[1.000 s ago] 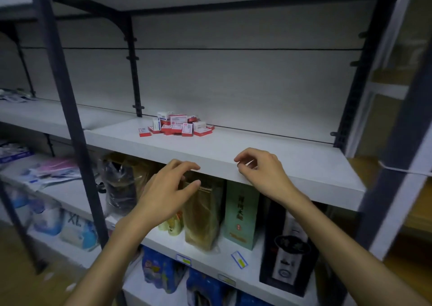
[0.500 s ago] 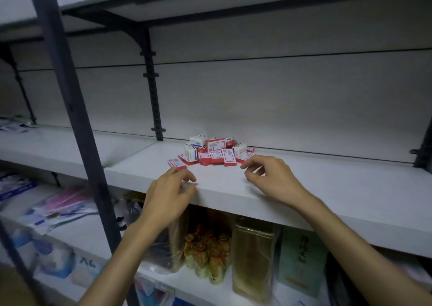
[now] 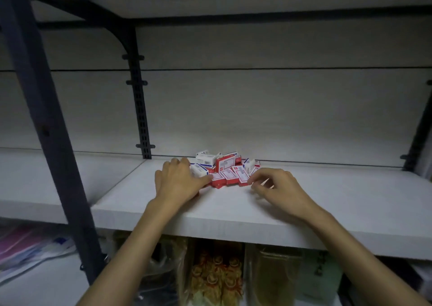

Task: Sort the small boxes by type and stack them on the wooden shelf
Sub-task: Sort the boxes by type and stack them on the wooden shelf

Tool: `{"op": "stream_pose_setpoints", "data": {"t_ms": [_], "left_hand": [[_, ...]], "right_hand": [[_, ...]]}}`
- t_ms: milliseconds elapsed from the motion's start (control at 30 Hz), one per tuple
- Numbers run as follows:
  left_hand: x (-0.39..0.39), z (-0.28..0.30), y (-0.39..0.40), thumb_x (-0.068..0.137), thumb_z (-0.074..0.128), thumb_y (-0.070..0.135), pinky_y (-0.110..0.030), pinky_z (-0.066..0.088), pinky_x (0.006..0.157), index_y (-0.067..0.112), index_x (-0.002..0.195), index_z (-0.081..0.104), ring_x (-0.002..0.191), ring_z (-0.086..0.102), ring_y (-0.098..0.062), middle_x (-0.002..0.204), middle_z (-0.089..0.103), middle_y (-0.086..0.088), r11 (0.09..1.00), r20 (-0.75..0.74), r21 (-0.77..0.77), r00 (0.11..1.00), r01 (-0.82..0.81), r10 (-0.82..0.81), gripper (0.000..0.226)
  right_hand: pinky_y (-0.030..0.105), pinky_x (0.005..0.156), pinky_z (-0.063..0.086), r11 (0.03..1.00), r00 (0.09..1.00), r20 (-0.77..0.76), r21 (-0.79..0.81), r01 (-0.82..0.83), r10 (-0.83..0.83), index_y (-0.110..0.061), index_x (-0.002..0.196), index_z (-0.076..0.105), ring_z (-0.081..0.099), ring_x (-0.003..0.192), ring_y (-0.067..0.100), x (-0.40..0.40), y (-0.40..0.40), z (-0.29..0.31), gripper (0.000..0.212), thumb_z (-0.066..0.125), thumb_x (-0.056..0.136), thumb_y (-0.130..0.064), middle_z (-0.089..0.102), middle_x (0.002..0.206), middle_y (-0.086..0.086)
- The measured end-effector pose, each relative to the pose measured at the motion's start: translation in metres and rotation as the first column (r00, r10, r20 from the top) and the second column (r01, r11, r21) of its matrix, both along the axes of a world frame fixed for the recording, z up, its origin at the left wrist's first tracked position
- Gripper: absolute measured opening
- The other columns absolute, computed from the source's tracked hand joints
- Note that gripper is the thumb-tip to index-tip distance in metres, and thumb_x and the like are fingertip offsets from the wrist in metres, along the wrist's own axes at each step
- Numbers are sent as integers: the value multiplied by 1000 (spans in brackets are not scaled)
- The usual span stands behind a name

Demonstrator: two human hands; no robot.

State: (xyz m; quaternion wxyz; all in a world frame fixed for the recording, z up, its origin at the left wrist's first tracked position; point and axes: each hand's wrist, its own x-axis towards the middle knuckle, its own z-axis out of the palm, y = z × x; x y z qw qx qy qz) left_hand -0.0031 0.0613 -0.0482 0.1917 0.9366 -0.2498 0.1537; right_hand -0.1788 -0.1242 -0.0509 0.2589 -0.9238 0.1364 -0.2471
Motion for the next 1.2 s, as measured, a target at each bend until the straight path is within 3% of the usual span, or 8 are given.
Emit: {"op": "stream_pose_setpoints", "data": {"t_ms": [100, 233, 433, 600, 833, 967, 1067, 1200], "left_hand": [[15, 6, -7, 67, 56, 87, -40, 46, 91, 20, 117, 63, 112, 55, -26, 120, 62, -4, 997, -82, 63, 996, 51, -46, 83], [27, 1, 5, 69, 73, 69, -36, 55, 75, 29, 102, 58, 87, 63, -14, 98, 65, 10, 964, -188, -228, 965, 139, -184, 55], [27, -2, 39, 65, 93, 24, -33, 63, 69, 38, 106, 51, 88, 71, -14, 107, 61, 7, 622, -389, -779, 718, 77, -577, 60], [25, -5, 59, 66, 89, -1, -24, 58, 66, 21, 113, 59, 82, 72, -5, 97, 71, 3, 472, -281, -861, 593, 192, -755, 60], [35, -16, 64, 74, 85, 5, -33, 62, 79, 45, 123, 57, 97, 69, -7, 117, 66, 6, 529, -293, -814, 618, 238, -729, 69], [38, -20, 63, 71, 87, 11, -28, 61, 74, 43, 117, 58, 94, 67, -4, 112, 66, 9, 595, -308, -768, 677, 237, -668, 62], [39, -20, 63, 62, 95, 17, -33, 60, 62, 21, 103, 52, 78, 72, -15, 87, 75, 5, 604, -380, -779, 641, 167, -667, 60], [39, -17, 61, 65, 93, 20, -36, 55, 48, 14, 103, 38, 57, 64, -28, 71, 74, -8, 579, -453, -811, 543, 78, -707, 67]], "right_hand": [[25, 74, 50, 998, 997, 59, 25, 50, -51, -30, 92, 73, 65, 73, 1, 17, 7, 4, 18, 63, 88, -15, 72, 87, -17], [39, 75, 58, 995, 997, 70, 95, 10, -17, -24, 94, 73, 69, 73, 15, 44, 18, 17, 18, 64, 85, -11, 73, 82, -6], [38, 87, 55, 999, 996, 79, 22, 27, -29, -22, 105, 72, 68, 91, 14, 102, 31, 29, 18, 66, 89, -16, 74, 99, -5], [39, 107, 37, 987, 994, -12, -121, 103, -105, -20, 132, 61, 43, 131, 25, 132, 33, 20, 43, 68, 92, -36, 58, 135, 5], [40, 98, 37, 949, 973, -13, -223, 223, -231, -26, 125, 67, 41, 128, 25, 143, 28, 6, 48, 70, 86, -53, 61, 129, 3], [34, 95, 36, 976, 974, 135, -99, 196, -182, -28, 115, 68, 42, 123, 19, 141, 29, -2, 43, 82, 78, -44, 65, 121, -6], [23, 93, 38, 986, 965, 219, 111, 124, -146, -33, 110, 68, 44, 123, 11, 142, 28, -2, 45, 90, 71, -30, 65, 120, -10], [25, 78, 56, 836, 919, 387, 527, -152, -77, -19, 111, 63, 72, 99, 12, 135, 32, 11, 47, 86, 74, -1, 73, 114, 1]]}}
